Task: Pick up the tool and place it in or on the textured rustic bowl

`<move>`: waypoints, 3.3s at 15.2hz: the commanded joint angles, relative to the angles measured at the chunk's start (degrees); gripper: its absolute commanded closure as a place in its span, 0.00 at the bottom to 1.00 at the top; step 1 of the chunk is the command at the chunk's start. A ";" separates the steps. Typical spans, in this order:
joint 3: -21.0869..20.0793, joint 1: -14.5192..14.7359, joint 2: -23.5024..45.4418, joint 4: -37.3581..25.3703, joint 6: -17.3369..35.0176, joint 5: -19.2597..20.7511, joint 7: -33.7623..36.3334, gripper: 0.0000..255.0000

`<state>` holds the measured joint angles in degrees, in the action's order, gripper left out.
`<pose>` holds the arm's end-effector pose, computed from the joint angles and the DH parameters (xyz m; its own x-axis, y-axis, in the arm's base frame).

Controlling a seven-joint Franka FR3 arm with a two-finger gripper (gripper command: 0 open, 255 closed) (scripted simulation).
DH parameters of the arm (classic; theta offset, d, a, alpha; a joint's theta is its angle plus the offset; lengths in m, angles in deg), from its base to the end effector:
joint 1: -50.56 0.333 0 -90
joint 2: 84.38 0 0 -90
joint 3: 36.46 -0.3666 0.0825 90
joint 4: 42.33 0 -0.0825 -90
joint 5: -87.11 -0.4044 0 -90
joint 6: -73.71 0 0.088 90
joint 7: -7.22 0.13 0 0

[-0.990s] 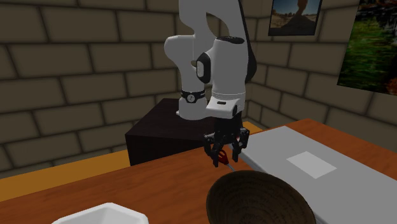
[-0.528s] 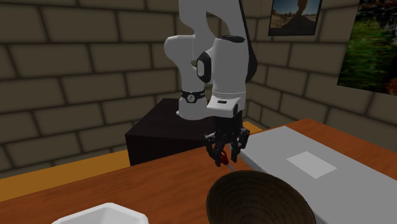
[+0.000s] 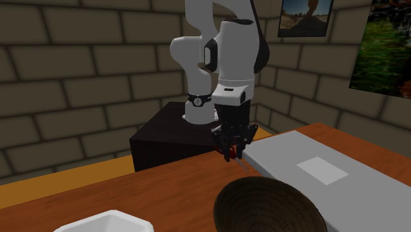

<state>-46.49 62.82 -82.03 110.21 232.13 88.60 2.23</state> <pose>0.4062 0.1681 0.2407 0.8759 0.4785 0.0617 0.4788 -0.8779 0.0093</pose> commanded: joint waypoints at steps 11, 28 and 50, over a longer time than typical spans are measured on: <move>-0.09 0.46 -10.15 -1.06 -11.11 -3.73 -2.68 1.00; 0.64 -0.73 0.72 -22.94 -22.25 -0.71 -2.20 1.00; 2.18 0.13 22.33 -41.83 -19.79 3.38 -0.64 1.00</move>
<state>-44.39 62.95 -60.34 68.31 211.64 91.86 1.58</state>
